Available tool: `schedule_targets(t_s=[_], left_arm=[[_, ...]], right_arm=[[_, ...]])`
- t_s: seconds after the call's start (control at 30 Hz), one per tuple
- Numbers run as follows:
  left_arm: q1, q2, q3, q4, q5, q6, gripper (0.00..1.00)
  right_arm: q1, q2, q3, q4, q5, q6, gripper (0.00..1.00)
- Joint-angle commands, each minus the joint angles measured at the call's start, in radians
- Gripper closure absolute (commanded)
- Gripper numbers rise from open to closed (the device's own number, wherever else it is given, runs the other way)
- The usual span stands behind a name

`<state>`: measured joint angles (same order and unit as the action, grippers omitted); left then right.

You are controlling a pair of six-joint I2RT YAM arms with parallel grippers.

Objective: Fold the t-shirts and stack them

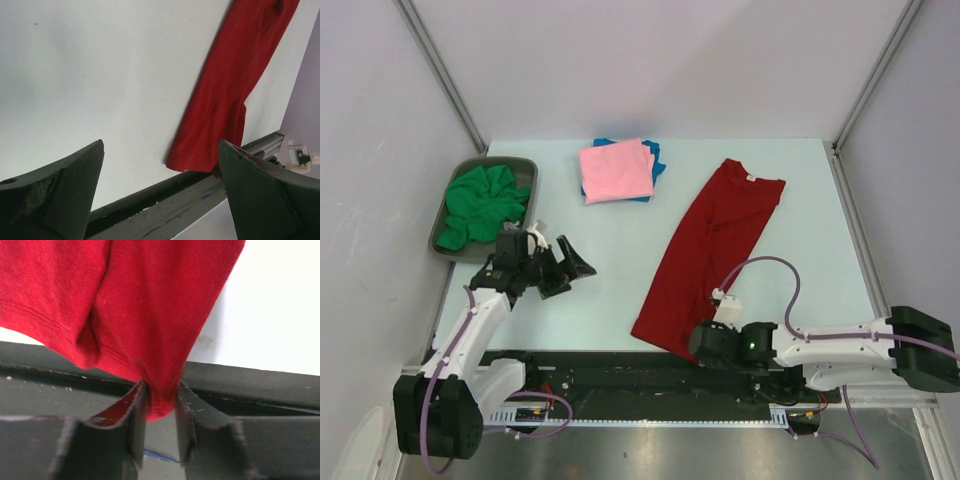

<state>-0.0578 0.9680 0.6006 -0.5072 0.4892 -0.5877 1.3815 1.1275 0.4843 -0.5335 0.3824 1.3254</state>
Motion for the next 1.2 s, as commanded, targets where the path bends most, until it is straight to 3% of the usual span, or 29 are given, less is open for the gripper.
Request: schedule_targets(t_s=[0.0,0.07,0.1,0.2,0.3,0.43,0.47,0.53,0.57,0.8,1.0,1.17], left_arm=[[-0.063,0.004,0.004,0.052,0.026,-0.049,0.0],[-0.12,0.012,0.017,0.052,0.0,-0.057,0.0],[-0.137,0.02,0.033,0.055,-0.004,-0.063,0.0],[-0.181,0.029,0.065,0.067,-0.006,-0.072,0.0],[-0.215,0.063,0.108,0.065,-0.018,-0.07,0.0],[-0.228,0.107,0.128,0.081,-0.015,-0.067,0.0],[-0.228,0.119,0.13,0.088,-0.014,-0.066,0.0],[-0.228,0.132,0.127,0.096,-0.014,-0.063,0.0],[-0.228,0.136,0.123,0.099,-0.012,-0.063,0.0],[-0.229,0.173,0.097,0.136,0.0,-0.057,0.0],[-0.229,0.209,0.099,0.145,0.011,-0.035,0.0],[-0.229,0.242,0.11,0.148,0.028,-0.02,0.0]], right_arm=[[0.011,-0.095,0.026,-0.099,0.075,0.015,0.35],[0.01,-0.106,0.069,-0.08,0.079,-0.021,0.08],[0.008,-0.103,0.13,-0.071,0.079,-0.063,0.01],[0.001,-0.077,0.252,-0.091,0.121,-0.153,0.0],[-0.093,-0.084,0.364,-0.1,0.145,-0.221,0.0],[-0.402,-0.13,0.385,-0.071,0.126,-0.381,0.0],[-0.552,-0.124,0.385,-0.059,0.096,-0.411,0.0],[-0.687,-0.104,0.385,-0.02,0.079,-0.465,0.0],[-0.829,-0.085,0.385,-0.011,0.044,-0.492,0.0],[-1.235,0.173,0.385,0.203,-0.009,-0.587,0.0],[-1.401,0.334,0.395,0.354,-0.123,-0.579,0.0],[-1.441,0.455,0.396,0.469,-0.14,-0.574,0.01]])
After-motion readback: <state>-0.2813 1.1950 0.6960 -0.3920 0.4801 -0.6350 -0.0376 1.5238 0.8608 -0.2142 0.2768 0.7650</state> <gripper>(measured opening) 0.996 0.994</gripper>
